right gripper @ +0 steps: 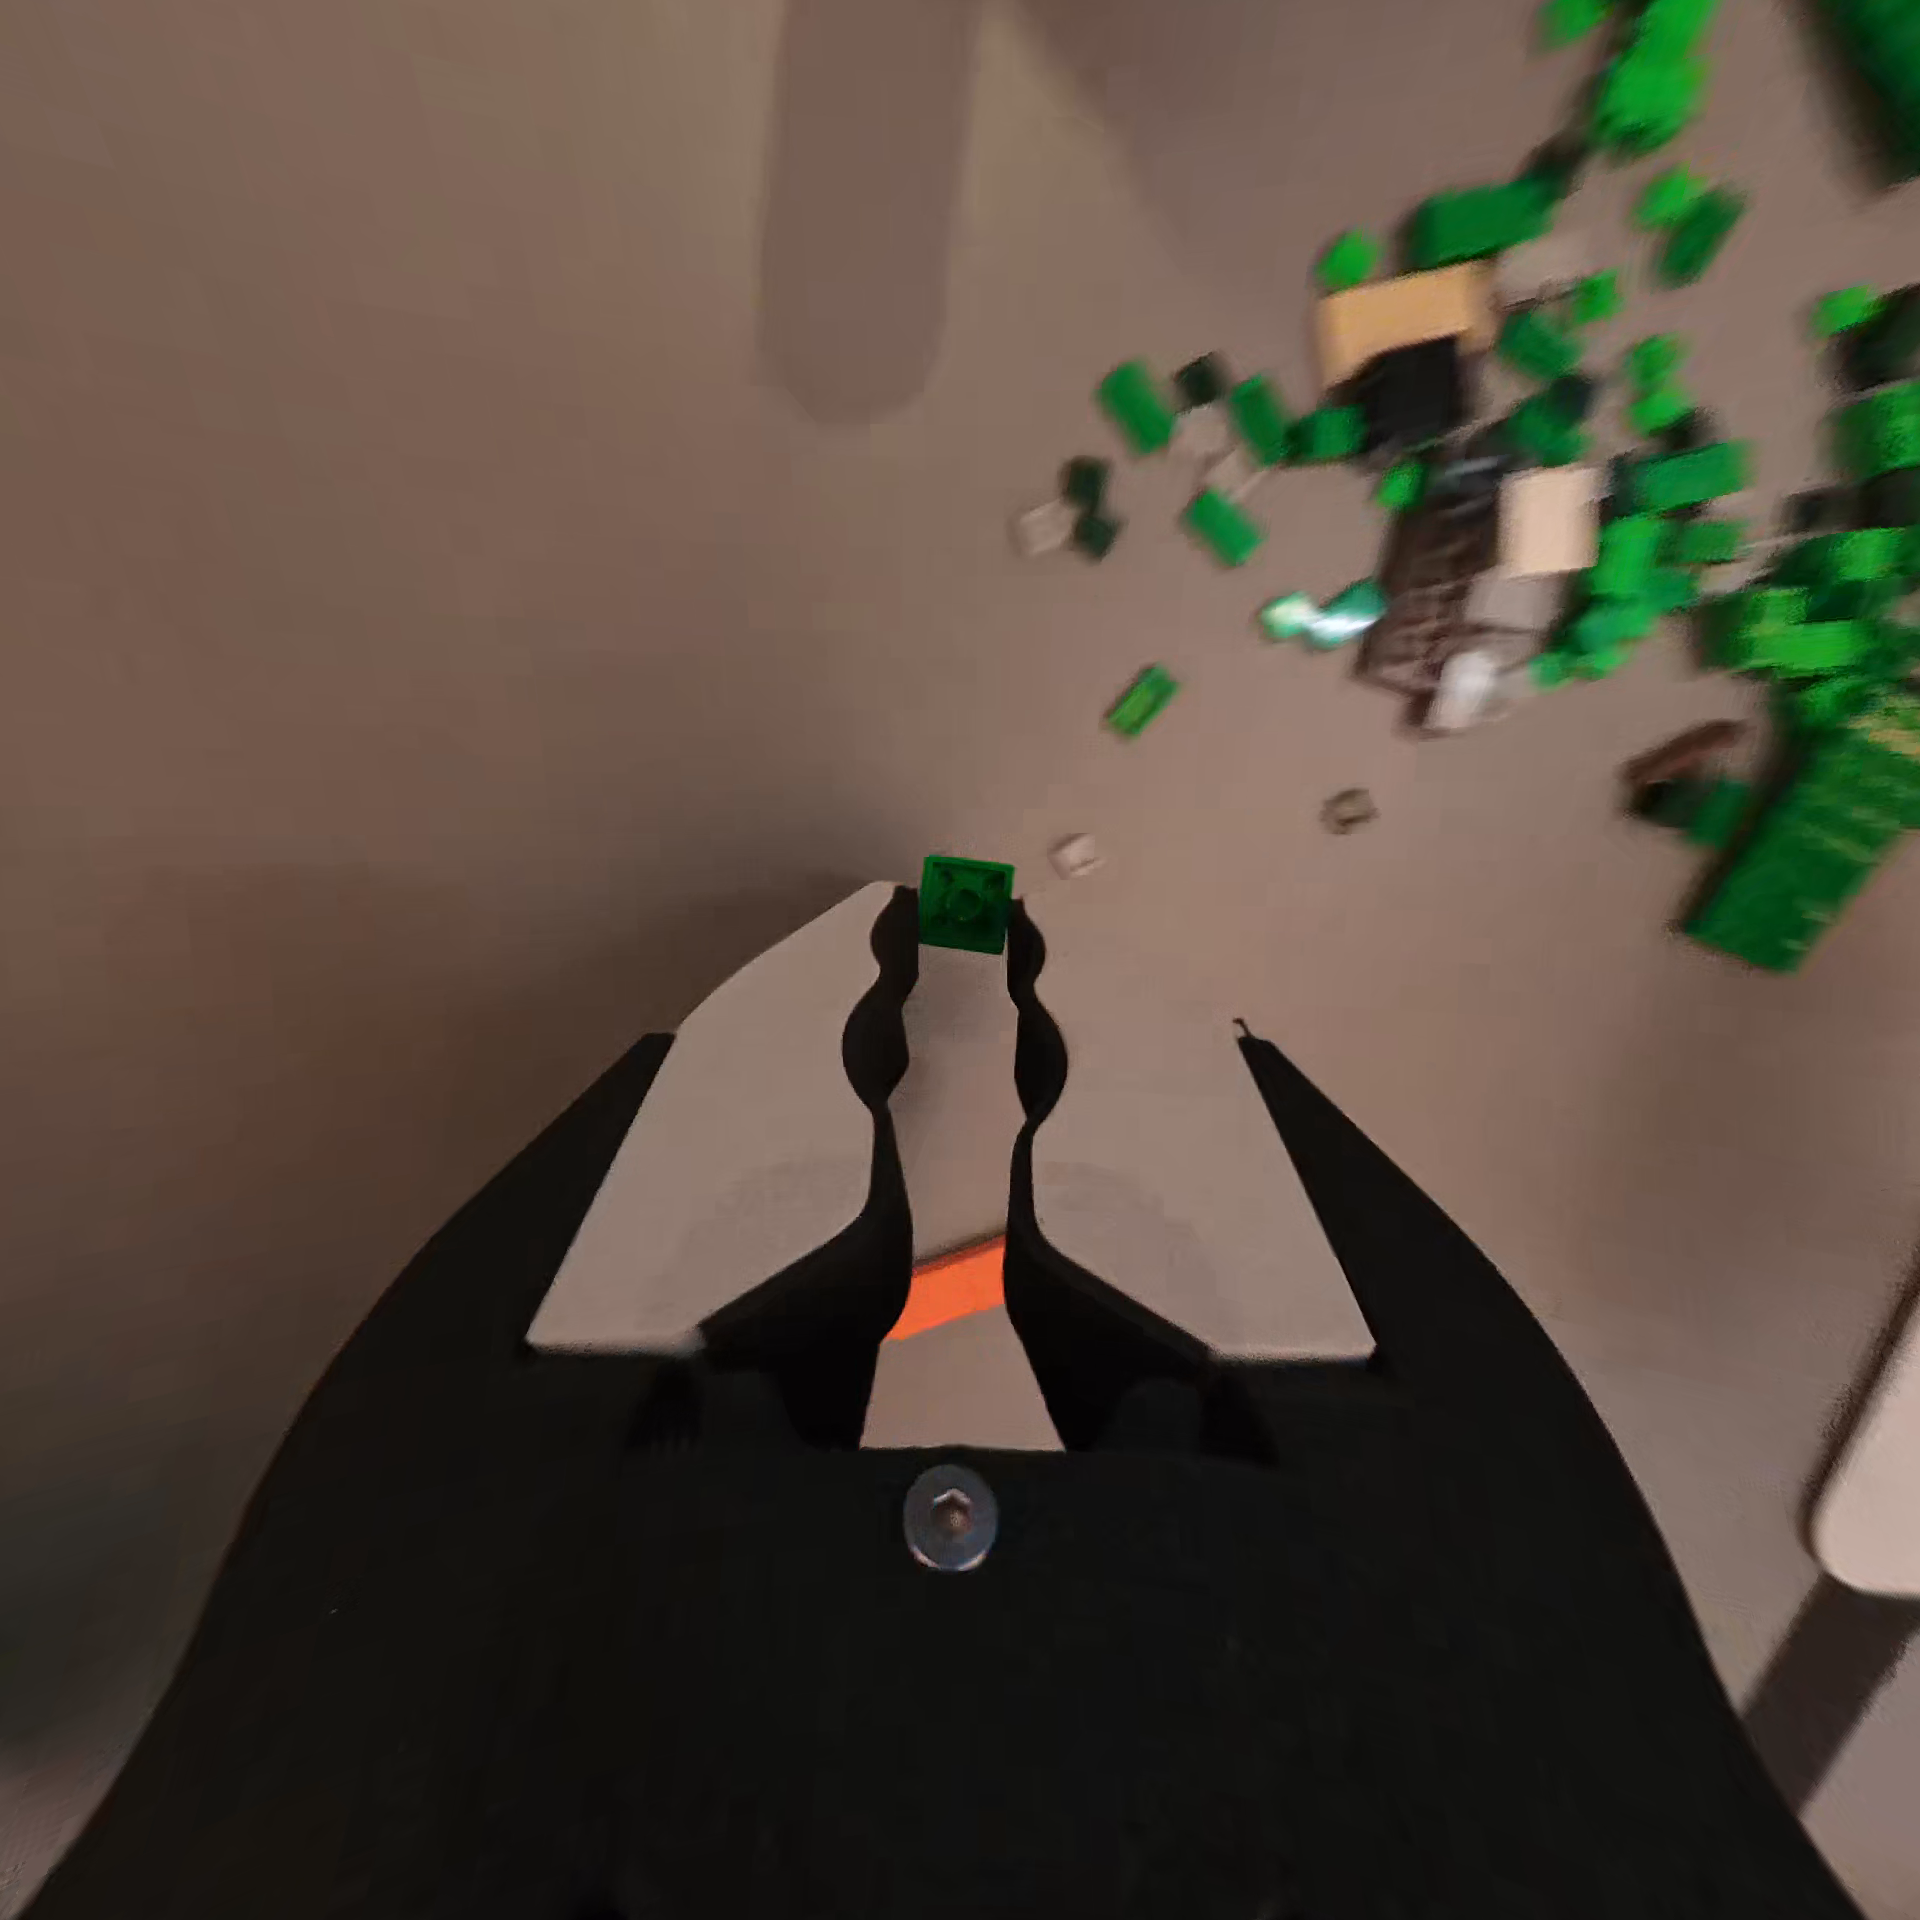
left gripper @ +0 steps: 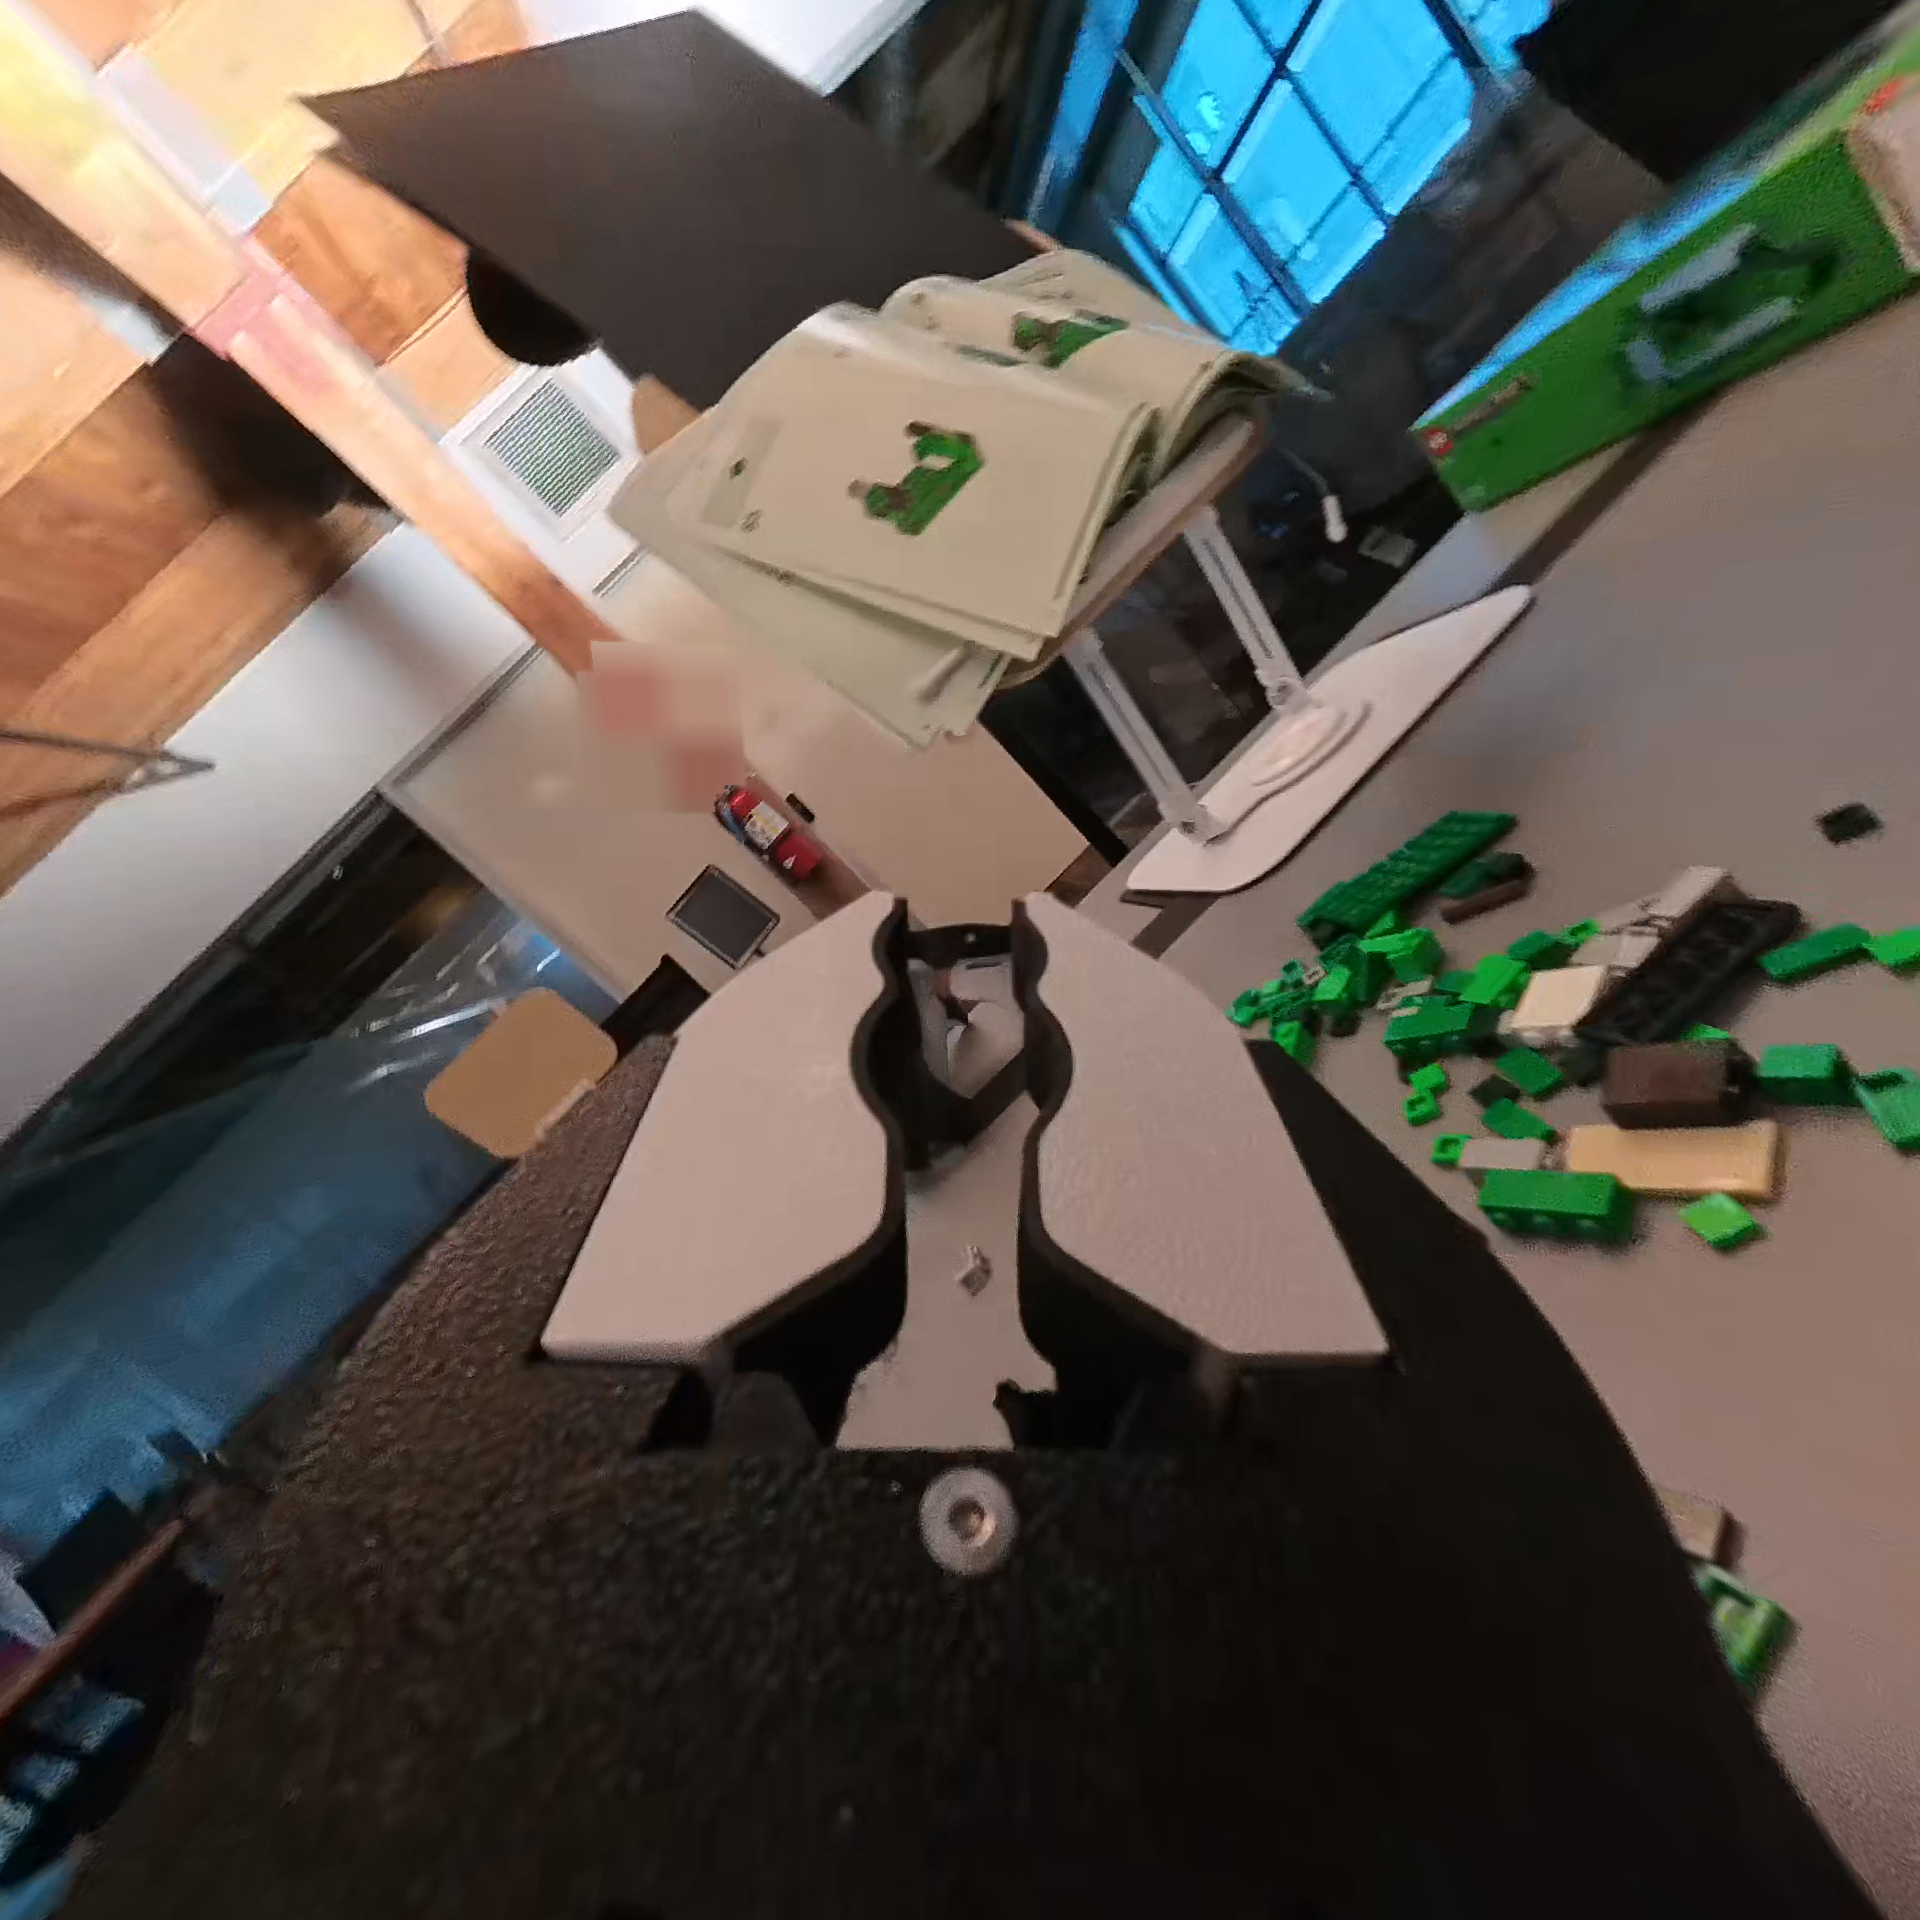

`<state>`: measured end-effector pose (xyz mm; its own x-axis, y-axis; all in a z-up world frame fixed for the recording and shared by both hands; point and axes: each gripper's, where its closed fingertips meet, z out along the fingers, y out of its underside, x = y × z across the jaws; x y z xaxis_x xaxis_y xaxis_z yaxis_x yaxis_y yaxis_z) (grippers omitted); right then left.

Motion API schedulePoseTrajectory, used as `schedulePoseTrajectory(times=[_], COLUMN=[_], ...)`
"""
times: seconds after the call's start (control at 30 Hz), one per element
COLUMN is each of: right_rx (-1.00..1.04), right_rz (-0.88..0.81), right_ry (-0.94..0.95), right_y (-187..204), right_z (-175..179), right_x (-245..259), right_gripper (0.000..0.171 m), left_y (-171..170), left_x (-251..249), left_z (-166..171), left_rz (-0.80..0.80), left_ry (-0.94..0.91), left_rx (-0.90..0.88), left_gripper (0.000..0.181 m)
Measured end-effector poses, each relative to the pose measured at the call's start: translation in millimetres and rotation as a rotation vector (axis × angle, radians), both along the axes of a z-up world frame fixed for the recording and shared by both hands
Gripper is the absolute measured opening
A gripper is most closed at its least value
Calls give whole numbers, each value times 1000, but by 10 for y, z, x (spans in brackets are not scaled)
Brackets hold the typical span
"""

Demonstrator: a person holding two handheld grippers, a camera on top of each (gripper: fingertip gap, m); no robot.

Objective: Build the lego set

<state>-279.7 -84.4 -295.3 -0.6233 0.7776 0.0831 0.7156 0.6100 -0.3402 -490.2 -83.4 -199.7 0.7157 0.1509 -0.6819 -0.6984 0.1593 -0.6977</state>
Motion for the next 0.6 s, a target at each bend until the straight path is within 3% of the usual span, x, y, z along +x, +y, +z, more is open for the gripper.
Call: schedulePoseTrajectory(times=[0.17, 0.23, 0.33, 0.4, 0.5, 0.6], right_rx=[-82, -56, -22, -122, -292, -396], right_rz=[104, 77, 5, -49, -97, -113], right_ry=[-139, -86, 93, 165, 183, 180], right_y=[-398, -373, -227, -235, -293, -352], right_z=[-176, -124, 111, 297, 442, 484], right_x=[347, 278, 58, -20, -38, -29], right_gripper=[16, 16, 16, 16, 16, 16], left_y=[22, 20, -21, -78, -241, -348], left_x=[-81, 64, 587, 1040, 1671, 1961], left_z=[-63, -75, -129, -214, -317, -388], left_rz=[-31, -96, -246, -336, -460, -502], left_ry=[-115, -76, 122, 304, 516, 625], left_rx=[-15, -36, -79, -92, -55, -34], left_gripper=[18, 20, 28, 35, 39, 38])
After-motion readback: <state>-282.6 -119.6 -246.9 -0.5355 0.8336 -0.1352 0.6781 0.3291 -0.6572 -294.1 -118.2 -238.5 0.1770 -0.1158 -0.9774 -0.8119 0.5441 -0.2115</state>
